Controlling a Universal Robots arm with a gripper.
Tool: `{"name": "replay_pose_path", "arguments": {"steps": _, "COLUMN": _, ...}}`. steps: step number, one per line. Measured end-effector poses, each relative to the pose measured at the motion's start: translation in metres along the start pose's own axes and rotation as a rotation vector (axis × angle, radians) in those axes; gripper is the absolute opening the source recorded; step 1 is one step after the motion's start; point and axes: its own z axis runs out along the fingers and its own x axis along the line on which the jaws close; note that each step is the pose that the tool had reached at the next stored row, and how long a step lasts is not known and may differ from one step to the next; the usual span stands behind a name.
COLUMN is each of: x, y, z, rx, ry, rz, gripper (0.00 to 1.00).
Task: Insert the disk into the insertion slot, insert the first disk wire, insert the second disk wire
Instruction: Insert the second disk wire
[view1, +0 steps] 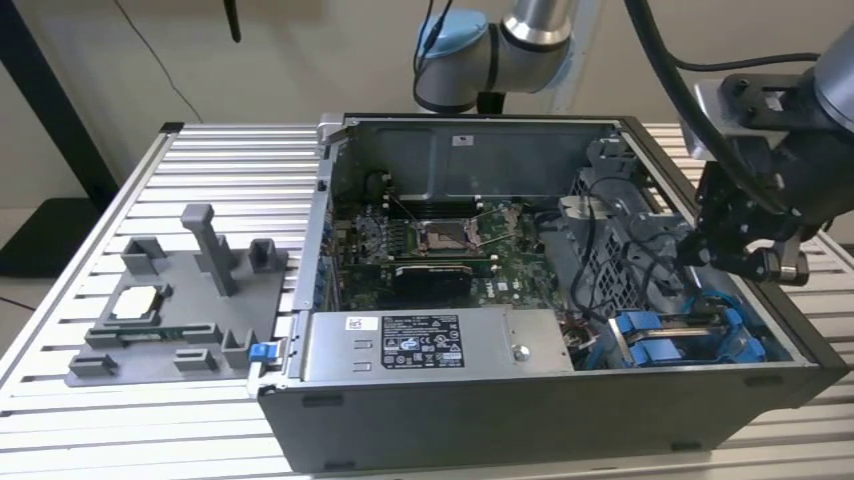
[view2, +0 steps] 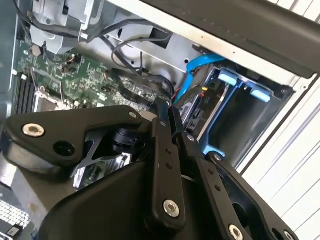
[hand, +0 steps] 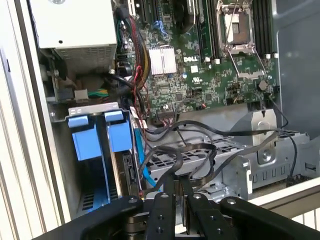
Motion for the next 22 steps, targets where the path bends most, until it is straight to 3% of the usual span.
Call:
{"name": "replay_pose_path", "arguments": {"steps": 5, "x": 0.0007, "y": 0.0093, "z": -0.0024, "rx": -0.0032, "ry": 0.0025, "rz": 0.001, "gripper": 0.0}}
{"name": "replay_pose_path", "arguments": {"steps": 11, "x": -0.0021, "y": 0.015, "z": -0.0142, "rx": -0.0026, "ry": 0.007, "rz": 0.001, "gripper": 0.0}}
{"name": "replay_pose_path", "arguments": {"steps": 12, "x": -0.0019, "y": 0.0165, "z": -0.0144, "rx": -0.0023, "ry": 0.0099, "rz": 0.001, "gripper": 0.0}}
{"name": "replay_pose_path", "arguments": {"steps": 13, "x": -0.0017, "y": 0.0176, "z": -0.0146, "rx": -0.0024, "ry": 0.0174, "rz": 0.001, "gripper": 0.0}}
{"name": "replay_pose_path", "arguments": {"steps": 15, "x": -0.0016, "y": 0.0184, "z": -0.0147, "rx": -0.0032, "ry": 0.046, "rz": 0.001, "gripper": 0.0}}
{"name": "replay_pose_path", "arguments": {"steps": 18, "x": -0.0016, "y": 0.0186, "z": -0.0146, "rx": -0.001, "ry": 0.1002, "rz": 0.001, "gripper": 0.0}}
{"name": "replay_pose_path", "arguments": {"steps": 19, "x": -0.0016, "y": 0.0186, "z": -0.0146, "rx": 0.0012, "ry": 0.1368, "rz": 0.0, "gripper": 0.0}}
{"name": "replay_pose_path", "arguments": {"steps": 20, "x": -0.0016, "y": 0.0186, "z": -0.0146, "rx": 0.0028, "ry": 0.1548, "rz": 0.0, "gripper": 0.0}}
{"name": "replay_pose_path", "arguments": {"steps": 21, "x": -0.0016, "y": 0.0186, "z": -0.0146, "rx": 0.0046, "ry": 0.1673, "rz": -0.001, "gripper": 0.0}}
{"name": "replay_pose_path", "arguments": {"steps": 22, "x": -0.0016, "y": 0.0186, "z": -0.0146, "rx": 0.005, "ry": 0.17, "rz": -0.001, "gripper": 0.0}}
